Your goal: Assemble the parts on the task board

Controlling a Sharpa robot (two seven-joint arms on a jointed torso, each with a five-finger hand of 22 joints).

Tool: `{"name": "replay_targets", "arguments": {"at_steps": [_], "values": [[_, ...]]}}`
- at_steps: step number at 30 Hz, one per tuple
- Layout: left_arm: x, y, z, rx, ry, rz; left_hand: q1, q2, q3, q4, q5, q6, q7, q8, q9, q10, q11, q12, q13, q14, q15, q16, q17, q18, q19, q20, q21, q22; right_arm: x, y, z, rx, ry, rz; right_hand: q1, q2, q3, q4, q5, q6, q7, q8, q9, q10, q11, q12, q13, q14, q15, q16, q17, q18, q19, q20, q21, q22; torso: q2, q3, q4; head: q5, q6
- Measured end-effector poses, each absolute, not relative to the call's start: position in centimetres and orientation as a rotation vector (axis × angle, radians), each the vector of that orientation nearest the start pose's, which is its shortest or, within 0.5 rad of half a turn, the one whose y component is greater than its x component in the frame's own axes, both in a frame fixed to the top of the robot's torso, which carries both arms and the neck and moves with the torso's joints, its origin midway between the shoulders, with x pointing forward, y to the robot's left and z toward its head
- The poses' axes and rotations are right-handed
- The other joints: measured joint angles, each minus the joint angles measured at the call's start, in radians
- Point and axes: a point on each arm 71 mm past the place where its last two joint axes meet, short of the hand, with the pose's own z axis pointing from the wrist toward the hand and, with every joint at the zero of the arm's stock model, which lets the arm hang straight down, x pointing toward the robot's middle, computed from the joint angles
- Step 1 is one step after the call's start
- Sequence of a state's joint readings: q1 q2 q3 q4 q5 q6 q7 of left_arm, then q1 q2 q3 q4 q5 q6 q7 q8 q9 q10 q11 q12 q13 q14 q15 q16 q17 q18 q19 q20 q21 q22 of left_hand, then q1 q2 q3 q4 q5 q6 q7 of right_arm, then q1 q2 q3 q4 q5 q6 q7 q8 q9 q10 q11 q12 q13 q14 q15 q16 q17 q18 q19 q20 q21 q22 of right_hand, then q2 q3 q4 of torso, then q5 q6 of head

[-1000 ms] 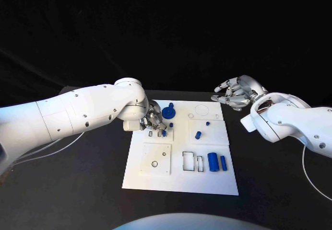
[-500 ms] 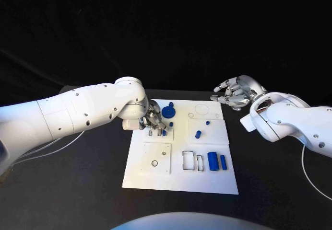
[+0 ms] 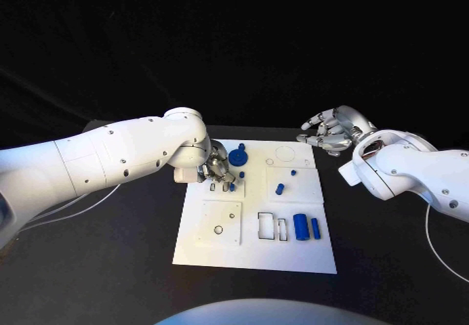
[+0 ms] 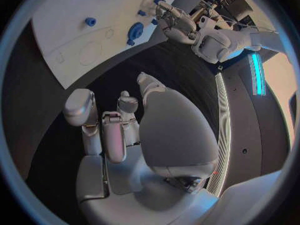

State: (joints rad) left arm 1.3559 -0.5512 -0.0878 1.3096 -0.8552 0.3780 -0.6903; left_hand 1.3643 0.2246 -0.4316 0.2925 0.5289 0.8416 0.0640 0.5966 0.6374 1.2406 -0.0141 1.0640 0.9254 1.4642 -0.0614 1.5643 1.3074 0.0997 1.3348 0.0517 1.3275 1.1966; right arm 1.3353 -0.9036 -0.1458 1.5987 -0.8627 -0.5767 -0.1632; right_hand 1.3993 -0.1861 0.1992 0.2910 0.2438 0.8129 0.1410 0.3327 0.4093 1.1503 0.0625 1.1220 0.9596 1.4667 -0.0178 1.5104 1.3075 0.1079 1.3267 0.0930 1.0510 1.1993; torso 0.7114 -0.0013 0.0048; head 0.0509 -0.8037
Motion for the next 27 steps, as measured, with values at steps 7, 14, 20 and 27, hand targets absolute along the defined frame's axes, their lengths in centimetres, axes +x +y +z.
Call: {"name": "replay_targets", "arguments": {"at_steps": [7, 14, 20, 27], "values": [[51.42, 13.17, -19.05, -0.093, 2.561, -0.351, 0.023, 0.013, 0.000, 0.000, 0.003, -0.009, -0.009, 0.023, 0.005, 0.000, 0.000, 0.005, 0.002, 0.003, -0.005, 0.000, 0.000, 0.000, 0.004, -0.004, 0.000, 0.004, 48.78, -23.08, -15.49, 0.516, 1.602, 0.765, 0.000, 0.000, 0.000, 0.000, 0.000, 0.000, 0.000, 0.000, 0.001, 0.000, 0.000, 0.000, 0.000, 0.000, 0.000, 0.000, 0.000, 0.000, 0.000, 0.000, 0.000, 0.000, 0.000, 0.0005, 0.0000, 0.000, -0.003], [51.45, 13.04, -18.85, -0.103, 2.555, -0.366, 0.203, 0.016, 0.085, 0.009, -0.115, -0.035, -0.021, 0.063, 0.012, -0.011, -0.011, 0.005, -0.002, 0.005, -0.017, 0.000, 0.000, 0.000, 0.000, -0.022, 0.000, 0.012, 48.79, -23.09, -15.56, 0.516, 1.605, 0.765, 0.000, 0.000, 0.000, 0.000, 0.000, 0.000, 0.000, 0.000, 0.001, 0.000, 0.000, 0.000, 0.000, 0.000, 0.000, 0.000, 0.000, 0.000, 0.000, 0.000, 0.000, 0.000, -0.001, 0.0008, 0.0000, 0.000, -0.004], [51.49, 13.00, -18.77, -0.129, 2.551, -0.392, 0.282, -0.074, 0.304, 0.052, -0.183, -0.067, -0.008, 0.088, 0.002, -0.019, -0.014, -0.013, -0.016, 0.001, -0.021, 0.000, 0.000, 0.000, 0.000, -0.022, 0.000, 0.023, 48.80, -23.09, -15.61, 0.516, 1.608, 0.764, 0.000, 0.000, 0.006, 0.000, 0.000, 0.000, 0.000, 0.000, 0.001, 0.000, 0.000, 0.000, 0.000, 0.000, 0.000, 0.000, 0.000, 0.000, 0.000, 0.000, 0.000, 0.000, -0.001, 0.0006, 0.0000, 0.000, -0.005], [51.44, 13.35, -19.10, -0.170, 2.556, -0.411, 0.000, -0.392, 1.027, 0.037, -0.204, -0.073, -0.001, 0.200, -0.001, 0.001, 0.000, 0.009, -0.011, 0.001, -0.009, 0.000, 0.000, 0.000, 0.000, -0.016, 0.000, 0.044, 48.81, -23.09, -15.74, 0.517, 1.615, 0.762, 0.000, 0.000, 0.006, 0.000, 0.000, 0.000, 0.000, 0.004, 0.001, 0.000, 0.000, 0.000, 0.002, 0.000, 0.000, 0.000, 0.000, 0.000, 0.000, 0.000, 0.000, 0.000, -0.001, 0.0002, 0.0006, 0.000, -0.006]]}}
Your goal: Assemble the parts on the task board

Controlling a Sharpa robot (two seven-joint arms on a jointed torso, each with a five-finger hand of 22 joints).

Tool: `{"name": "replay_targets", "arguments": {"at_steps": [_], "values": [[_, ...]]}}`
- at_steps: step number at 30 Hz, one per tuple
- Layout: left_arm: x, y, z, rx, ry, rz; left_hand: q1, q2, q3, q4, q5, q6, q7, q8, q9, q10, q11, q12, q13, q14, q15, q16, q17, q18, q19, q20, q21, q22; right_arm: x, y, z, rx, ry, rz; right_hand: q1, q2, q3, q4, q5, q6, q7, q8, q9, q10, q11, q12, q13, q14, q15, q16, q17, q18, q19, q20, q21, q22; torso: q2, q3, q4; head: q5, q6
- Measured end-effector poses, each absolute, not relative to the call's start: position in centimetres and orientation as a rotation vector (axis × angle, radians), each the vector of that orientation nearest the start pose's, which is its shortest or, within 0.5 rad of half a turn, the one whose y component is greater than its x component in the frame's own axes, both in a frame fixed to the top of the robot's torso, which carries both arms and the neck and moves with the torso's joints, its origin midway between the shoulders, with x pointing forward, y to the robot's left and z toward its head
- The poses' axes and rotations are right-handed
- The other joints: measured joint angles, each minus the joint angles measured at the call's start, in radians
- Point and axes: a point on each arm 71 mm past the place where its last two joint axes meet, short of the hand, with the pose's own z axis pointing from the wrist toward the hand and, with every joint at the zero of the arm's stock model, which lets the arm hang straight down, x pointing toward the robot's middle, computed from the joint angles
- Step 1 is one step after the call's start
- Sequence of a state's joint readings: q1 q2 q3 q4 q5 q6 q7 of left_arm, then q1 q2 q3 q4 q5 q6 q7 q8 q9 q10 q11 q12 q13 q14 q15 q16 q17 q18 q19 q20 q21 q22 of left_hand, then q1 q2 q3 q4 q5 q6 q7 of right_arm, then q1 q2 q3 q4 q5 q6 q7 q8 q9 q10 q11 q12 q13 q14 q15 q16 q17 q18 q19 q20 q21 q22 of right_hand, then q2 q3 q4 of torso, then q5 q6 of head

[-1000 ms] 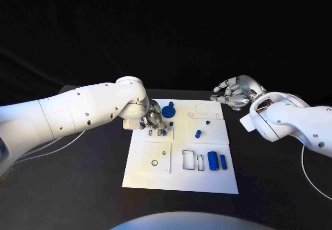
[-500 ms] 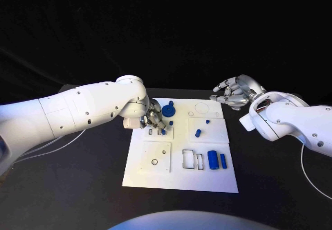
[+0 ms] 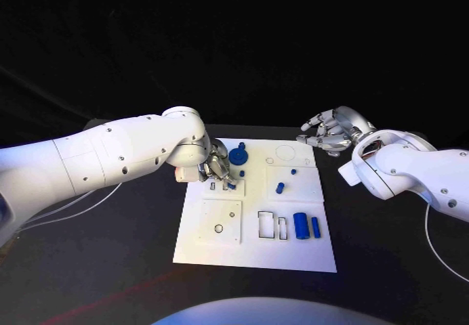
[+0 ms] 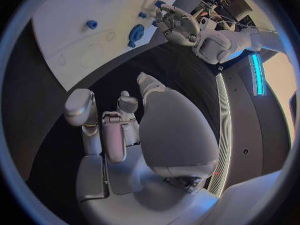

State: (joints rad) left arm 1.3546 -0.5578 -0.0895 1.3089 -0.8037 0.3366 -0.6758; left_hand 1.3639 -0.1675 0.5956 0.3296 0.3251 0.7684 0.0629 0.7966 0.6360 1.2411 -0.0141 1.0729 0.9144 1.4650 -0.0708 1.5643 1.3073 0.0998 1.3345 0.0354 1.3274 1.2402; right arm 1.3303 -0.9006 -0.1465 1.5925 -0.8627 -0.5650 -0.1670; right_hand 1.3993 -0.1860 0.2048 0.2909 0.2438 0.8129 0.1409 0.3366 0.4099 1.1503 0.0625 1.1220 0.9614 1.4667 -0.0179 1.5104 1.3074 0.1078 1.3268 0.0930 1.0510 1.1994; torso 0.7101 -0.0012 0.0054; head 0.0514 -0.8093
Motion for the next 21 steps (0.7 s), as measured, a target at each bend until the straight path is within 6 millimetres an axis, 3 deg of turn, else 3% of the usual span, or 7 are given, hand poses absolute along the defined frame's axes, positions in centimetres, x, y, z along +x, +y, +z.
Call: {"name": "replay_targets", "arguments": {"at_steps": [2, 5, 6, 15, 21], "values": [[51.4, 13.5, -19.1, -0.182, 2.555, -0.417, -0.072, -0.007, 0.043, -0.001, 0.000, 0.000, 0.000, 0.027, 0.006, 0.009, -0.006, 0.007, 0.007, 0.000, 0.000, 0.000, 0.000, 0.000, 0.003, 0.003, -0.002, 0.005, 48.8, -23.1, -15.8, 0.517, 1.617, 0.761, 0.000, 0.000, 0.000, 0.000, 0.000, 0.000, 0.000, 0.000, 0.000, 0.000, 0.000, 0.000, 0.000, 0.000, 0.000, 0.000, 0.000, 0.000, 0.000, 0.000, 0.000, 0.000, 0.000, -0.0003, 0.0005, 0.001, 0.001], [51.3, 13.6, -19.1, -0.195, 2.555, -0.426, -0.115, -0.004, 0.047, -0.004, 0.002, 0.000, 0.000, 0.037, 0.036, 0.011, -0.007, 0.007, 0.007, 0.000, 0.000, 0.000, 0.000, 0.000, 0.003, 0.003, -0.004, 0.009, 48.8, -23.1, -15.8, 0.517, 1.620, 0.761, 0.000, 0.000, 0.000, 0.000, 0.000, 0.000, 0.000, 0.000, 0.000, 0.000, 0.000, 0.000, 0.000, 0.000, 0.000, 0.000, 0.000, 0.000, 0.000, 0.000, 0.000, 0.000, 0.000, -0.0003, 0.0007, 0.002, 0.002], [51.3, 13.6, -19.1, -0.198, 2.555, -0.429, -0.129, -0.005, 0.070, -0.026, 0.005, 0.000, 0.000, 0.039, 0.036, 0.011, -0.007, 0.007, 0.007, 0.000, 0.000, 0.000, 0.000, 0.000, 0.003, 0.003, -0.004, 0.010, 48.8, -23.1, -15.8, 0.517, 1.620, 0.760, 0.000, 0.000, 0.000, 0.000, 0.000, 0.000, 0.000, 0.000, 0.000, 0.000, 0.000, 0.000, 0.000, 0.000, 0.000, 0.000, 0.000, 0.000, 0.000, 0.000, 0.000, 0.000, 0.000, -0.0003, 0.0008, 0.002, 0.003], [51.0, 14.3, -19.1, -0.236, 2.543, -0.445, -0.197, -0.013, 0.050, -0.047, 0.109, 0.012, -0.012, 0.062, 0.028, 0.034, -0.009, 0.026, 0.018, 0.000, 0.000, 0.000, 0.000, 0.000, 0.007, -0.001, -0.004, 0.024, 48.8, -23.1, -16.0, 0.518, 1.626, 0.759, 0.000, 0.000, 0.000, 0.000, 0.000, 0.000, 0.000, 0.000, 0.001, 0.000, 0.000, 0.000, 0.000, 0.000, 0.000, -0.006, 0.000, 0.000, 0.000, 0.000, 0.000, 0.000, -0.001, -0.0003, 0.0011, 0.005, 0.004], [50.9, 14.9, -19.1, -0.264, 2.524, -0.455, -0.223, -0.017, 0.051, -0.065, 0.149, 0.031, -0.017, 0.065, 0.020, 0.053, -0.011, 0.043, 0.038, 0.003, -0.005, 0.000, 0.000, 0.000, 0.011, -0.005, -0.004, 0.032, 48.8, -23.1, -16.0, 0.518, 1.628, 0.758, 0.000, 0.000, 0.000, 0.000, 0.000, 0.000, 0.000, 0.000, 0.001, 0.000, 0.000, 0.000, 0.000, 0.000, 0.000, -0.006, 0.000, 0.000, 0.000, 0.000, 0.000, 0.000, -0.001, 0.0002, 0.0011, 0.008, 0.004]]}}
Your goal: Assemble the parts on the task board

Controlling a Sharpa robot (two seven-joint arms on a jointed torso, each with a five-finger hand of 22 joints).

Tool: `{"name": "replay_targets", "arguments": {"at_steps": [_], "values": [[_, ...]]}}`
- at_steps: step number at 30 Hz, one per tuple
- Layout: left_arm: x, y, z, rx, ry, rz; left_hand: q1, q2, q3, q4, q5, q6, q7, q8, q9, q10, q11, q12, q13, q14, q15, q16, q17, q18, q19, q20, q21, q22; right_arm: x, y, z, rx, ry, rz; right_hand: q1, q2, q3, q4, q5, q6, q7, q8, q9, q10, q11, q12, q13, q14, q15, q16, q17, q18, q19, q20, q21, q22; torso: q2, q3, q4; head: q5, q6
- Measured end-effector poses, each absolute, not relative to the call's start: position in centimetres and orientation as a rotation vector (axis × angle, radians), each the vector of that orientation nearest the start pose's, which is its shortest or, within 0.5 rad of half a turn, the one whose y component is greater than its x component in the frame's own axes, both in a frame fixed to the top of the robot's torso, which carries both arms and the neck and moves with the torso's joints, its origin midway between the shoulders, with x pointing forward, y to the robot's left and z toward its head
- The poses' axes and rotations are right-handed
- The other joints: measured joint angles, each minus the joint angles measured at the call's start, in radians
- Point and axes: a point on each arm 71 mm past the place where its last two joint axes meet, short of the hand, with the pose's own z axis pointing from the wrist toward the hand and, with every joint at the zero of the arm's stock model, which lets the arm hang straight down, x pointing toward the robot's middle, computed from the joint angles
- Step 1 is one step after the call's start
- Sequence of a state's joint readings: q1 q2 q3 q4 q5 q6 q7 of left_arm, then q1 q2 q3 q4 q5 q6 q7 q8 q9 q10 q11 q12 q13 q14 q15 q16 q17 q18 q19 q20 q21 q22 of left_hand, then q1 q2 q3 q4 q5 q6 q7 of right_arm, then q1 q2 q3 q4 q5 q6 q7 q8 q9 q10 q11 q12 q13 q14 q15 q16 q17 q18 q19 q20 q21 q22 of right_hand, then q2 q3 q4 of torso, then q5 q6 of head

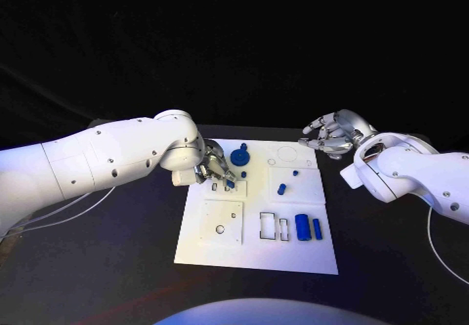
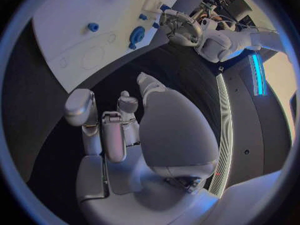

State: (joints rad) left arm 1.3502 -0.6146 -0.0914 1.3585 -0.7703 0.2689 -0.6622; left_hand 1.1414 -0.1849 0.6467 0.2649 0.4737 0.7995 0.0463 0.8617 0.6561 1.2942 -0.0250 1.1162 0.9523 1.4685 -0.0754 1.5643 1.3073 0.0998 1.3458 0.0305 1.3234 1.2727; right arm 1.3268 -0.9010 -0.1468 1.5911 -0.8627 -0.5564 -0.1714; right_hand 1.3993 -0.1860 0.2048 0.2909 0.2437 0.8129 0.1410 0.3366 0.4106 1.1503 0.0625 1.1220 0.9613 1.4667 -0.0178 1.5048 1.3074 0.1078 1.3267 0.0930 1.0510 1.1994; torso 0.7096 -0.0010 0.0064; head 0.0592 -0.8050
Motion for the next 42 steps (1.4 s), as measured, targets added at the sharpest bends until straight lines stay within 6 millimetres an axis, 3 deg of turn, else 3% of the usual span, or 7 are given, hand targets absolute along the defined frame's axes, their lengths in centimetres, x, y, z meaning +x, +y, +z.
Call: {"name": "replay_targets", "arguments": {"at_steps": [1, 2, 18, 42], "values": [[50.8, 14.9, -19.1, -0.267, 2.521, -0.457, -0.005, -0.005, 0.033, -0.037, 0.001, 0.002, 0.001, 0.000, -0.003, 0.002, -0.002, 0.002, 0.002, -0.002, -0.002, 0.000, 0.000, 0.000, 0.000, 0.000, 0.000, 0.001, 48.8, -23.2, -16.0, 0.519, 1.628, 0.758, 0.000, 0.000, 0.000, 0.000, 0.000, 0.000, 0.000, 0.000, 0.000, 0.000, 0.000, 0.000, 0.000, 0.000, 0.000, 0.000, 0.000, 0.000, 0.000, 0.000, 0.000, 0.000, 0.000, 0.0001, -0.0001, 0.000, 0.000], [50.7, 15.0, -19.2, -0.269, 2.516, -0.458, -0.008, -0.008, 0.031, -0.039, 0.009, 0.002, 0.002, 0.000, -0.003, 0.004, -0.004, 0.004, 0.005, -0.003, -0.003, 0.000, 0.000, 0.000, 0.000, 0.000, 0.001, 0.002, 48.8, -23.2, -16.0, 0.519, 1.628, 0.757, -0.001, 0.001, 0.000, 0.000, 0.000, 0.000, 0.000, 0.000, 0.000, 0.003, -0.003, 0.000, 0.000, 0.000, 0.000, 0.000, 0.000, 0.000, 0.000, 0.000, 0.000, 0.000, 0.000, 0.0001, -0.0003, 0.001, 0.000], [49.8, 15.4, -19.5, -0.184, 2.409, -0.420, -0.021, -0.013, 0.025, -0.045, 0.045, 0.018, 0.003, 0.004, -0.014, 0.025, -0.004, 0.017, 0.021, -0.003, -0.003, 0.000, 0.001, 0.000, 0.003, -0.003, 0.004, 0.008, 48.7, -23.3, -16.1, 0.522, 1.630, 0.754, -0.006, 0.006, 0.003, 0.003, 0.004, 0.000, 0.000, 0.004, 0.000, 0.004, -0.004, 0.000, 0.000, 0.000, 0.000, 0.000, 0.000, 0.000, 0.000, 0.000, -0.004, 0.000, 0.001, -0.0011, 0.0005, 0.002, -0.004], [49.9, 15.1, -19.9, -0.126, 2.365, -0.376, -0.030, -0.022, 0.026, -0.045, 0.050, 0.025, 0.000, 0.003, -0.019, 0.028, -0.007, 0.022, 0.026, 0.000, -0.007, 0.000, 0.000, 0.000, 0.003, -0.003, 0.008, 0.011, 48.6, -23.3, -16.3, 0.522, 1.633, 0.755, -0.006, 0.006, 0.003, 0.003, 0.004, 0.000, 0.000, 0.004, 0.000, 0.004, -0.004, 0.000, 0.000, 0.000, 0.000, 0.000, 0.000, 0.000, 0.000, 0.000, -0.004, 0.000, 0.002, 0.0002, -0.0023, 0.007, -0.009]]}}
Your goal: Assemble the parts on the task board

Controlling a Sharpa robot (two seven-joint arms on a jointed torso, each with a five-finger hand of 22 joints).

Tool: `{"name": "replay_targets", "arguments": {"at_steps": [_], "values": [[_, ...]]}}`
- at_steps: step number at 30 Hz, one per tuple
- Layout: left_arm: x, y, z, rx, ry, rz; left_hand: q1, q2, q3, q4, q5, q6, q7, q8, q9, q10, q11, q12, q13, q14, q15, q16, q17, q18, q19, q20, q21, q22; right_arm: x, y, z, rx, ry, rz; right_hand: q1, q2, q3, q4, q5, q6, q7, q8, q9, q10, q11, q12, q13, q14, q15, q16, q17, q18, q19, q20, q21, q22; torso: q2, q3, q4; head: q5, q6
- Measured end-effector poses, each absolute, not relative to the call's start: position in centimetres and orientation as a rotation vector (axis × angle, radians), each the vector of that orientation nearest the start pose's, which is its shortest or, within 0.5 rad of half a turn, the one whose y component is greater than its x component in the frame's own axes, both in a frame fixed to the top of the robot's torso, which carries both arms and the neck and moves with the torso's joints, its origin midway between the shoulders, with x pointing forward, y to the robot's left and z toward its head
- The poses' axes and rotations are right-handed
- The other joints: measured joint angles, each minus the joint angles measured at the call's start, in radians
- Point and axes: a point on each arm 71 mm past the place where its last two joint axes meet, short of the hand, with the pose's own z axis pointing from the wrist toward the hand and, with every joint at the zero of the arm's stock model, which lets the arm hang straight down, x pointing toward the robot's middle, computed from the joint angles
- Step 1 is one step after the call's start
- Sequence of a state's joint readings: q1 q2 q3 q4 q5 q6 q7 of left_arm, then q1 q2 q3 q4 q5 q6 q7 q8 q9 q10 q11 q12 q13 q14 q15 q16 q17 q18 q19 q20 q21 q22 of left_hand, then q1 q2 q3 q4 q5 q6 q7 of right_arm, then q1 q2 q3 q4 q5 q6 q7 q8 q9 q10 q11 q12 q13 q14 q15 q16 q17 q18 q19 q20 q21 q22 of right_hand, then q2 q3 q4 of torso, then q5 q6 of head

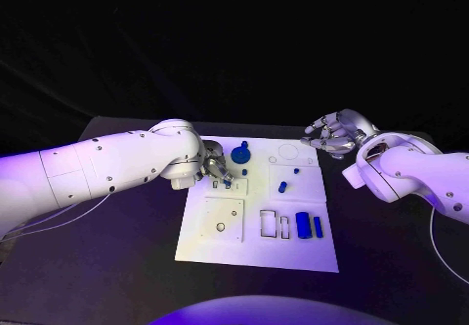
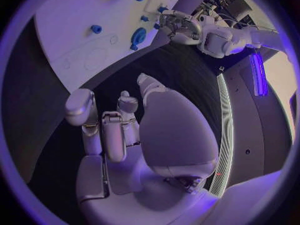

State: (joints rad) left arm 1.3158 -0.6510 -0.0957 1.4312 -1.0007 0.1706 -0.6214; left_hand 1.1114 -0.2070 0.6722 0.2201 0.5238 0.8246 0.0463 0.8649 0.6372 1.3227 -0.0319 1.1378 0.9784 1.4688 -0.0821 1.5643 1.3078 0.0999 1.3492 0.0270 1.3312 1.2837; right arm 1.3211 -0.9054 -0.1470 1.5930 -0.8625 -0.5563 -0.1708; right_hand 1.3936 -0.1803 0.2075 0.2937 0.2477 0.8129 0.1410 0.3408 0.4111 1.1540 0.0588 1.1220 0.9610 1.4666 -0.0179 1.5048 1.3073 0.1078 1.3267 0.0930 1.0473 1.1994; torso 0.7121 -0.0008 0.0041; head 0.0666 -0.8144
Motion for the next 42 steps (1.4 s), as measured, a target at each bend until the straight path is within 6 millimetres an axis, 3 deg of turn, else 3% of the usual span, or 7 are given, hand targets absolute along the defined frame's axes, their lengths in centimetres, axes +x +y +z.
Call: {"name": "replay_targets", "arguments": {"at_steps": [42], "values": [[49.73, 15.01, -20.15, -0.072, 2.397, -0.341, -0.004, 0.004, -0.005, -0.006, 0.018, 0.007, 0.001, 0.002, -0.004, 0.007, 0.000, 0.004, 0.005, -0.004, -0.004, 0.000, 0.000, 0.000, 0.004, -0.004, 0.004, 0.006, 48.61, -23.34, -16.31, 0.523, 1.633, 0.755, -0.005, -0.005, 0.003, -0.003, 0.006, 0.000, 0.000, 0.004, 0.000, 0.000, 0.000, 0.000, 0.000, 0.000, 0.000, 0.000, 0.001, 0.000, 0.000, 0.000, 0.000, 0.000, 0.000, 0.0000, 0.0005, 0.001, -0.006]]}}
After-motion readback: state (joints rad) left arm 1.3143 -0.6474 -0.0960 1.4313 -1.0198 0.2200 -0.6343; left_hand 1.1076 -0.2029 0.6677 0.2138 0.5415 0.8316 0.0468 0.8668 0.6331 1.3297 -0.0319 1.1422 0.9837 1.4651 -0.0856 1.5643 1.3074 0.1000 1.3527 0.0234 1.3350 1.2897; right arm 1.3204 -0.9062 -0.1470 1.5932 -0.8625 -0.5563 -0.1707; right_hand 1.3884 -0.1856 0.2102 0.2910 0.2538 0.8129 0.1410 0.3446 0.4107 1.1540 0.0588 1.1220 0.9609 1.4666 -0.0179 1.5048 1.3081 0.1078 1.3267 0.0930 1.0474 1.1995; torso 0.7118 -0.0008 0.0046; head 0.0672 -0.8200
